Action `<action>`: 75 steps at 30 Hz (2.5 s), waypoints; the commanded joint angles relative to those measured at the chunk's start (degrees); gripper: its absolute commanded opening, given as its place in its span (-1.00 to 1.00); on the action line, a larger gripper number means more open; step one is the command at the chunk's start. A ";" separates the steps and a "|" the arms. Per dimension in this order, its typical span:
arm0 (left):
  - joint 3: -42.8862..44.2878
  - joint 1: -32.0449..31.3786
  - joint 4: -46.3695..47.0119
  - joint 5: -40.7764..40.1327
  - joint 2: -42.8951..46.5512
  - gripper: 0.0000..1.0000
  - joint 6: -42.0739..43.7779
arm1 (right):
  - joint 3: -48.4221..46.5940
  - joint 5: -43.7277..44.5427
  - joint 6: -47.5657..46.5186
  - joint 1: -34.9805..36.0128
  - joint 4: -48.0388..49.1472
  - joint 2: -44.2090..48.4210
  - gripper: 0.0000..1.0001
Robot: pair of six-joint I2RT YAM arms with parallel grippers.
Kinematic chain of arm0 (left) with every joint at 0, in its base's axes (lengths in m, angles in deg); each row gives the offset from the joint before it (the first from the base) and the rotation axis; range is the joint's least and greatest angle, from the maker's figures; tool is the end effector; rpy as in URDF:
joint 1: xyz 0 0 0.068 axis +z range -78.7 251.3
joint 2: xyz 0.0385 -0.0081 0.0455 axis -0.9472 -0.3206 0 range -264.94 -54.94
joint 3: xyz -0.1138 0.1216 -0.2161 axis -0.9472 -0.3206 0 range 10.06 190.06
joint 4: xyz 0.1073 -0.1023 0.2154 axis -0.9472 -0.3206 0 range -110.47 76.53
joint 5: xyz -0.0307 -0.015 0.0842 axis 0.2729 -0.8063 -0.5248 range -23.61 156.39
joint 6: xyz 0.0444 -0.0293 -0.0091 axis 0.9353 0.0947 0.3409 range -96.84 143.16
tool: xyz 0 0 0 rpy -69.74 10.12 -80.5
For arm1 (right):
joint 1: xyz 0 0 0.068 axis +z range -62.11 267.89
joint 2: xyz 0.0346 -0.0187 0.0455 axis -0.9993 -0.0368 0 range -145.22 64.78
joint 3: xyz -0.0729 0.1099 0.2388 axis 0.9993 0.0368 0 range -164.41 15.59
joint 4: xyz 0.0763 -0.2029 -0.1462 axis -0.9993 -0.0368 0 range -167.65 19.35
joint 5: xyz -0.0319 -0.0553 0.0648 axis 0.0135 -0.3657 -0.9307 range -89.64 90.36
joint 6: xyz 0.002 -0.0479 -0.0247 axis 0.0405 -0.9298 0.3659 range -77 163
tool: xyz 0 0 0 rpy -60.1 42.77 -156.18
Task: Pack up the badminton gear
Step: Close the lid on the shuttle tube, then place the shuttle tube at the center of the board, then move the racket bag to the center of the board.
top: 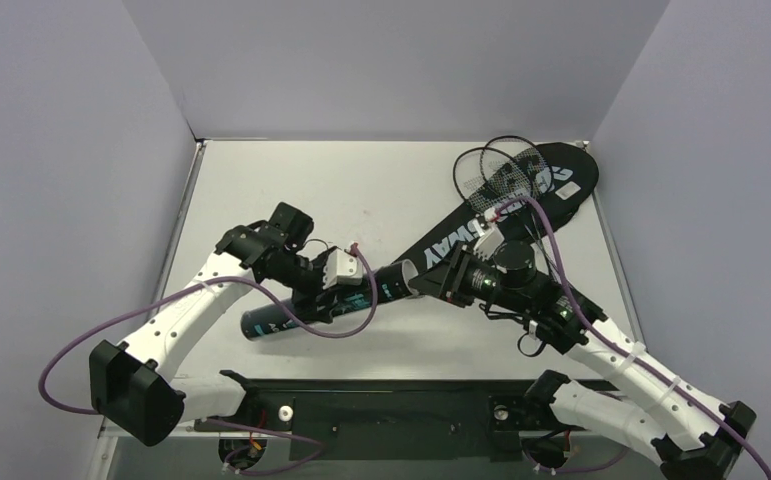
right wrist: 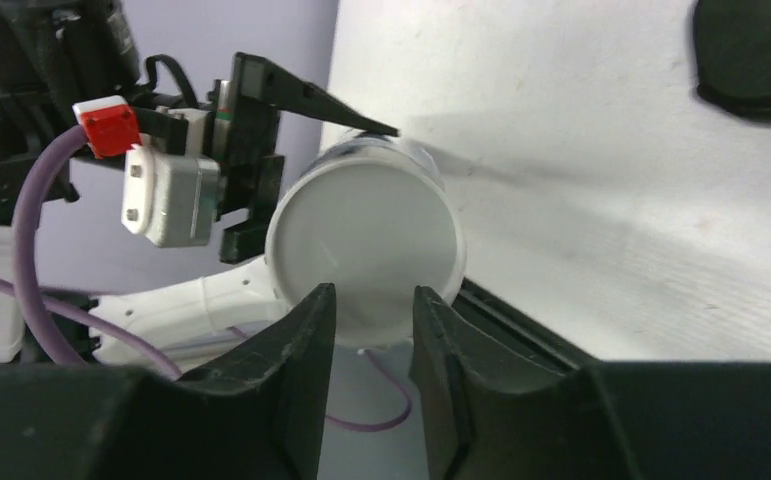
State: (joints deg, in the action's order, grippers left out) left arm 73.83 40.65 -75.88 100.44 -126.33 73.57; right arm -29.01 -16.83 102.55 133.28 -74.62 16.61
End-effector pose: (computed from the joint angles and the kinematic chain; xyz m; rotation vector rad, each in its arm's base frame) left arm 0.1807 -0.1303 0.2934 1.8060 1.8955 -0.7097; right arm 0.1325 0.1492 0.3407 -0.0161 1.9833 1.5474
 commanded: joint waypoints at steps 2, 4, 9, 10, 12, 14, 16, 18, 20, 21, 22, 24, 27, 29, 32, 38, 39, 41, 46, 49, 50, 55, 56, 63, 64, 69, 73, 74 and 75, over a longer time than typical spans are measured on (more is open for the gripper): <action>3.45 10.00 9.29 0.38 -5.70 -0.62 -7.32 | -6.29 2.92 -4.01 -9.28 -11.60 2.65 -0.12; 6.18 15.44 8.76 -0.21 -11.18 -0.61 -9.45 | -7.78 3.48 -6.07 -13.15 -15.91 2.83 0.02; 16.54 23.09 6.91 -12.58 -26.08 -0.60 -15.15 | -7.37 3.98 -7.16 -16.47 -19.99 2.26 0.11; 18.13 24.87 6.80 -13.99 -30.05 -0.60 -17.12 | -7.05 4.26 -7.19 -16.60 -20.27 2.14 0.11; 22.87 27.22 7.10 -18.98 -36.09 -0.56 -19.76 | -6.14 4.80 -7.32 -16.78 -20.73 2.40 0.11; 26.82 29.10 8.67 -24.58 -41.00 -0.53 -21.88 | -5.46 5.33 -7.34 -16.83 -20.99 2.76 0.12; 29.93 30.17 10.55 -29.10 -44.95 -0.52 -22.71 | -5.26 5.85 -7.61 -16.92 -22.03 2.89 0.12; 32.39 30.34 12.71 -32.71 -47.97 -0.51 -22.58 | -5.18 6.41 -8.07 -16.97 -22.86 3.01 0.12; 34.81 30.35 14.41 -36.60 -50.84 -0.50 -21.79 | -4.80 6.75 -8.21 -17.02 -23.19 2.92 0.12; 36.60 30.38 15.21 -38.50 -52.88 -0.49 -21.53 | -4.45 6.93 -8.15 -16.96 -23.24 2.88 0.12; 37.70 30.39 15.43 -39.53 -54.07 -0.48 -21.51 | -4.18 7.10 -8.10 -17.05 -23.25 2.80 0.12; 41.17 30.39 15.95 -42.77 -57.28 -0.47 -21.81 | -3.32 7.43 -7.96 -17.07 -23.27 2.40 0.12; 44.21 30.34 17.75 -46.25 -59.94 -0.36 -22.37 | -2.69 7.79 -7.76 -17.06 -23.21 2.03 0.12; 44.20 31.85 19.67 -47.24 -60.16 -0.28 -22.52 | -2.46 8.30 -7.83 -17.14 -23.36 1.85 0.12; 43.05 32.03 21.17 -48.00 -59.59 -0.06 -22.66 | -2.84 9.49 -8.24 -17.17 -24.33 1.44 0.26; 37.99 32.06 20.71 -42.27 -53.25 0.49 -22.86 | -4.02 10.85 -9.69 -18.67 -26.46 -1.72 0.56; 37.78 32.02 20.16 -41.23 -51.35 0.52 -23.24 | -4.19 10.51 -9.88 -19.94 -26.62 -2.23 0.56; 37.28 31.87 18.09 -37.42 -48.17 0.73 -23.95 | -5.04 9.17 -10.41 -22.41 -26.70 -3.92 0.57; 35.16 30.21 13.81 -27.79 -37.78 0.79 -25.35 | -8.50 8.80 -13.62 -28.72 -27.81 -8.91 0.57; 34.91 28.58 13.20 -23.84 -32.73 0.80 -26.85 | -11.27 11.12 -15.15 -31.31 -29.33 -11.70 0.58; 35.23 28.12 12.98 -22.79 -30.97 0.80 -28.31 | -11.95 11.96 -16.00 -32.51 -29.73 -13.17 0.58; 33.10 17.38 12.87 -12.61 -27.40 0.81 -33.18 | -17.84 21.73 -20.22 -37.59 -34.01 -20.00 0.74; 31.29 14.53 14.22 -13.04 -26.69 0.81 -33.54 | -18.35 22.71 -21.20 -38.95 -34.45 -22.03 0.74; 23.73 -7.56 29.70 -13.89 -35.08 0.82 -33.43 | -18.68 28.05 -22.45 -42.87 -34.15 -25.75 0.74; 25.51 -8.49 29.53 -13.64 -39.03 0.82 -33.64 | -19.36 28.46 -22.50 -44.14 -34.08 -26.15 0.72; 37.90 -12.36 28.06 -13.73 -50.28 0.82 -33.30 | -22.96 29.62 -23.87 -48.35 -34.53 -31.83 0.71; 39.29 -14.53 29.61 -14.88 -55.20 0.83 -32.69 | -24.89 29.66 -24.17 -48.99 -34.14 -35.05 0.70; 38.86 -15.01 30.17 -15.72 -55.67 0.83 -32.59 | -24.98 29.41 -24.15 -49.04 -33.73 -35.37 0.70; 38.74 -15.20 30.34 -16.00 -56.41 0.82 -32.33 | -25.08 29.32 -24.18 -49.00 -33.47 -35.91 0.70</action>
State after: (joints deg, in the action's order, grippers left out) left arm 110.07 27.49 -48.89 85.42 -181.35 40.74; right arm -52.11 10.64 79.51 84.25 -106.86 -17.72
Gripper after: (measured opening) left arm 0.913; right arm 0.852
